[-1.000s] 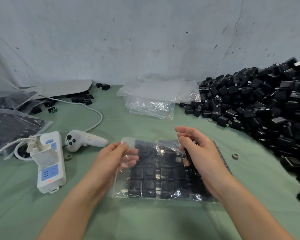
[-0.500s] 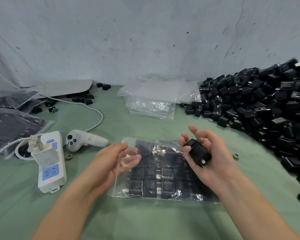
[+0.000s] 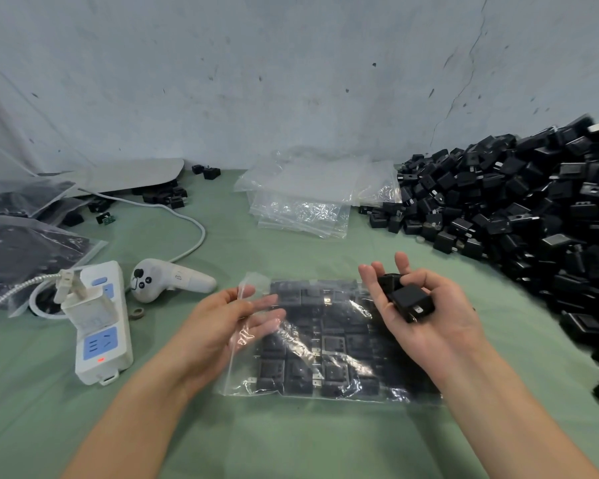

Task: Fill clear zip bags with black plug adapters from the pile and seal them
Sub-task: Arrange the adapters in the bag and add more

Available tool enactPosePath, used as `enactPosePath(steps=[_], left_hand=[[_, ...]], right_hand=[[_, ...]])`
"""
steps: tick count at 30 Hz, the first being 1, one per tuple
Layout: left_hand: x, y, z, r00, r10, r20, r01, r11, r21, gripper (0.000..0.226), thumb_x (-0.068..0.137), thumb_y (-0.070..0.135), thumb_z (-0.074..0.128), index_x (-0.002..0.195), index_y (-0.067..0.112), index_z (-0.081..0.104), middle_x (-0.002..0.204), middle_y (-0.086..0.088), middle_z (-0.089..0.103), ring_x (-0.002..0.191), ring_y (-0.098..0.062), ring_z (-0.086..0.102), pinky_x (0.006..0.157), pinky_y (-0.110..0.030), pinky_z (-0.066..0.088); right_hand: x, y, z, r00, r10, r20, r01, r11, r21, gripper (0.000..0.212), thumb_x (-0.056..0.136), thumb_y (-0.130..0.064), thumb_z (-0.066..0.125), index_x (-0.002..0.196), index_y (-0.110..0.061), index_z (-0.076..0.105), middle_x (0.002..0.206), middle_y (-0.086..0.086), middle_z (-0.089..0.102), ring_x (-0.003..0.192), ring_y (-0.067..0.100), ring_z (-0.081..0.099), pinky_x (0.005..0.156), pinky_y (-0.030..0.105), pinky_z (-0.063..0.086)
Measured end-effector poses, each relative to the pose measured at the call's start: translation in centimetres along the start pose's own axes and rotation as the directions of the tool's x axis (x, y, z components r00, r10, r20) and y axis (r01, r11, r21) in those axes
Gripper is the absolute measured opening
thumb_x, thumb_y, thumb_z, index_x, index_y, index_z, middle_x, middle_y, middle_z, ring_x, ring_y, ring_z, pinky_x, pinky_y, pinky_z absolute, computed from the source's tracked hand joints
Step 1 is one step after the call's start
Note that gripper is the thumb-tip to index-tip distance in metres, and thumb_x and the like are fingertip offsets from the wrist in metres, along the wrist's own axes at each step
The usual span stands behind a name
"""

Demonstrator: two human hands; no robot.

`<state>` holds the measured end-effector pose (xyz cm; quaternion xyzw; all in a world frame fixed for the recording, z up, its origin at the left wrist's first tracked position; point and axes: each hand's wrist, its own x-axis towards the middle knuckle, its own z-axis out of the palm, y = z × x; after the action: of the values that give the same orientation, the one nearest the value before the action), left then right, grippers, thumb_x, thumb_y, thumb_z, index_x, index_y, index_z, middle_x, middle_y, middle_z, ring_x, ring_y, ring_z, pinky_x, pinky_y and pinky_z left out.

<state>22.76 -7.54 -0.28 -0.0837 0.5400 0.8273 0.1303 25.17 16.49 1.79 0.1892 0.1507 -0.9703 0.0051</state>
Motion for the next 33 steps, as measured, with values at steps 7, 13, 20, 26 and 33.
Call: enactPosePath(steps=[7, 13, 20, 26, 33], left_hand=[[-0.1, 0.2, 0.3, 1.0, 0.006, 0.007, -0.006, 1.0, 0.015, 0.024, 0.097, -0.015, 0.04, 0.12, -0.007, 0.045, 0.106, -0.029, 0.07, 0.094, -0.038, 0.071, 0.067, -0.035, 0.063], [-0.1, 0.2, 0.2, 1.0, -0.005, 0.005, 0.005, 1.0, 0.003, 0.027, 0.096, -0.016, 0.04, 0.123, -0.011, 0.044, 0.106, -0.03, 0.07, 0.092, -0.039, 0.072, 0.068, -0.037, 0.063], [-0.2, 0.4, -0.3, 1.0, -0.026, -0.004, 0.026, 0.999, -0.02, 0.023, 0.098, -0.006, 0.046, 0.121, -0.005, 0.048, 0.104, -0.025, 0.073, 0.094, -0.041, 0.072, 0.067, -0.04, 0.063], [-0.2, 1.2, -0.7, 0.998, -0.003, -0.07, 0.001, 1.0, -0.029, 0.023, 0.1, 0.002, 0.048, 0.12, -0.009, 0.051, 0.104, -0.028, 0.071, 0.082, -0.033, 0.075, 0.064, -0.035, 0.063], [-0.4, 1.1, -0.9, 0.983, 0.051, -0.179, -0.035, 0.995, 0.09, 0.025, 0.101, 0.003, 0.044, 0.125, -0.003, 0.049, 0.107, -0.03, 0.068, 0.081, -0.031, 0.068, 0.067, -0.034, 0.063]], right_hand=[[-0.4, 0.2, 0.3, 0.999, 0.008, 0.031, -0.007, 1.0, -0.014, 0.031, 0.09, 0.004, 0.055, 0.119, -0.002, 0.064, 0.127, 0.029, 0.056, 0.112, 0.039, 0.065, 0.081, 0.045, 0.062], [-0.6, 0.3, 0.3, 0.997, 0.065, 0.048, -0.061, 0.995, -0.079, 0.038, 0.081, -0.008, 0.071, 0.116, -0.003, 0.056, 0.121, 0.026, 0.065, 0.094, 0.034, 0.074, 0.061, 0.029, 0.062], [0.0, 0.7, -0.4, 0.997, 0.043, 0.065, -0.019, 0.942, -0.336, 0.04, 0.095, -0.043, 0.061, 0.114, -0.008, 0.065, 0.115, 0.006, 0.074, 0.076, 0.011, 0.071, 0.044, 0.019, 0.049], [0.1, 1.1, -0.3, 0.994, -0.018, 0.103, 0.066, 0.873, -0.484, 0.045, 0.096, -0.045, 0.057, 0.119, -0.008, 0.066, 0.115, 0.001, 0.075, 0.068, 0.007, 0.068, 0.044, 0.017, 0.045], [0.2, 1.7, -0.3, 0.985, -0.053, 0.167, 0.142, 0.8, -0.583, 0.039, 0.102, -0.035, 0.049, 0.128, -0.008, 0.061, 0.115, 0.002, 0.075, 0.069, 0.011, 0.069, 0.044, 0.019, 0.043]])
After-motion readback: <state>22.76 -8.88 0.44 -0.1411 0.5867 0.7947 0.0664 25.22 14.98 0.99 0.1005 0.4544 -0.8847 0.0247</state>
